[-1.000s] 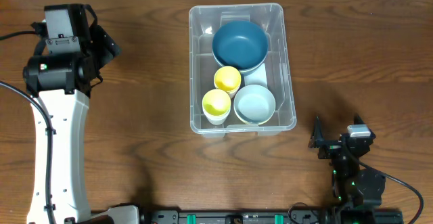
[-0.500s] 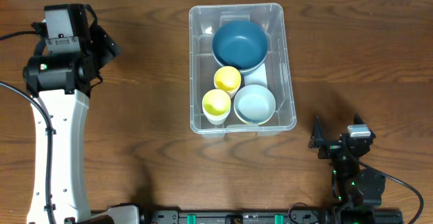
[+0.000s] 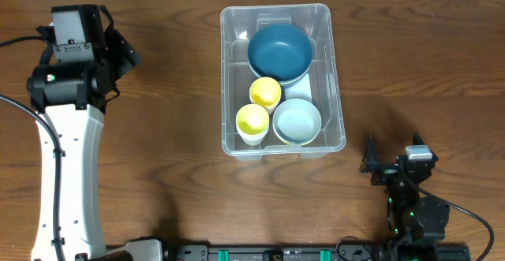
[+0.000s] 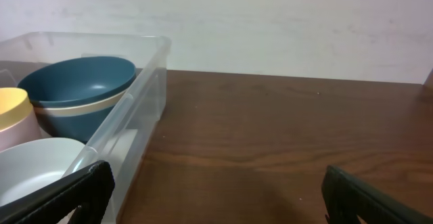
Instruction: Pack container
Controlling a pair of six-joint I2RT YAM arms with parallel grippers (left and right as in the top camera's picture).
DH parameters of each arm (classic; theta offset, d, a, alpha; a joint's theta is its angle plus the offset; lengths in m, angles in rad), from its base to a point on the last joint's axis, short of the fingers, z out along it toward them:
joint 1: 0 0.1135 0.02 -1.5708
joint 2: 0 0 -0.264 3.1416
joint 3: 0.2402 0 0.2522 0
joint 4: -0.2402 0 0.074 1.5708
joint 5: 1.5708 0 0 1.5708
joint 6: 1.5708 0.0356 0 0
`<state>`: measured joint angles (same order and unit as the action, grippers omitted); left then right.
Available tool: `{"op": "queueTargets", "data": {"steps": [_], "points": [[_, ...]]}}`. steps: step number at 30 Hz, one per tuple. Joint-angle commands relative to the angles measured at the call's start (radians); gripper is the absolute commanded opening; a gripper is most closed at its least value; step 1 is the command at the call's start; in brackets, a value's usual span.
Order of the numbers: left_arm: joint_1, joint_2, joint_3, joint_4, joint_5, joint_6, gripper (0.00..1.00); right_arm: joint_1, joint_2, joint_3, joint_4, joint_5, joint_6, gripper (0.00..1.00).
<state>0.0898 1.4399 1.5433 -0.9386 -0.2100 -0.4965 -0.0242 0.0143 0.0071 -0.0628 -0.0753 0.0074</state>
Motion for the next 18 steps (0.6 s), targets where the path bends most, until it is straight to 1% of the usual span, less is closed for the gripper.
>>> {"op": "queueTargets", "data": {"steps": [1, 12, 15, 18], "points": [[0.002, -0.002, 0.015, -0.003, -0.011, 0.006, 0.98, -0.010, -0.009, -0.002, -0.003, -0.008, 0.014, 0.99], [0.006, -0.011, 0.013, -0.004, -0.012, 0.006, 0.98, -0.010, -0.009, -0.002, -0.003, -0.008, 0.014, 0.99], [0.005, -0.068, 0.012, -0.014, -0.011, 0.006, 0.98, -0.010, -0.009, -0.002, -0.003, -0.008, 0.014, 0.99], [0.005, -0.188, 0.012, -0.051, -0.011, 0.006, 0.98, -0.010, -0.009, -0.002, -0.003, -0.008, 0.014, 0.99]]}}
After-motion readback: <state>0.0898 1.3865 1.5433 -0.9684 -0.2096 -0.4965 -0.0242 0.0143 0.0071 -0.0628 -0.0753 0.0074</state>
